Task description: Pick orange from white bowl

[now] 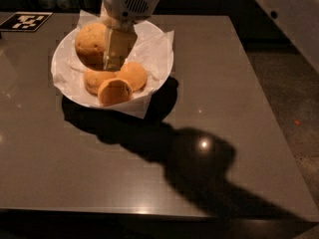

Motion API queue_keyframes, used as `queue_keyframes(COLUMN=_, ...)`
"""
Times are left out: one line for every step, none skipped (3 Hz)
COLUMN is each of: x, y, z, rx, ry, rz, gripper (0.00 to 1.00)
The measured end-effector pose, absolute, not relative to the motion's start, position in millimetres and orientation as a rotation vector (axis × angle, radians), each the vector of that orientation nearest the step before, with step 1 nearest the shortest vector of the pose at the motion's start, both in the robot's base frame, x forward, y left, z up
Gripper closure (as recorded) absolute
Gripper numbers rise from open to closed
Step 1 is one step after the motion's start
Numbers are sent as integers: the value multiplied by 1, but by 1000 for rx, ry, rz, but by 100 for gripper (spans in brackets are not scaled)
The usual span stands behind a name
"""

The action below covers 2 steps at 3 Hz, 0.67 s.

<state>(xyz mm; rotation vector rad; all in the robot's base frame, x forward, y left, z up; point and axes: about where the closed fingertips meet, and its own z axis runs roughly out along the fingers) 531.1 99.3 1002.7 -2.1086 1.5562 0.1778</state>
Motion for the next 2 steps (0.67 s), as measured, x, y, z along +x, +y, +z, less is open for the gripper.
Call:
queue_keyframes(x=508, y=94, z=1016, rx=-2135, ry=1508, rz=172, gripper=100)
queue_keyframes(x=507, y=94, z=1017, rx=-2135, ry=1505, rz=171, gripper=100)
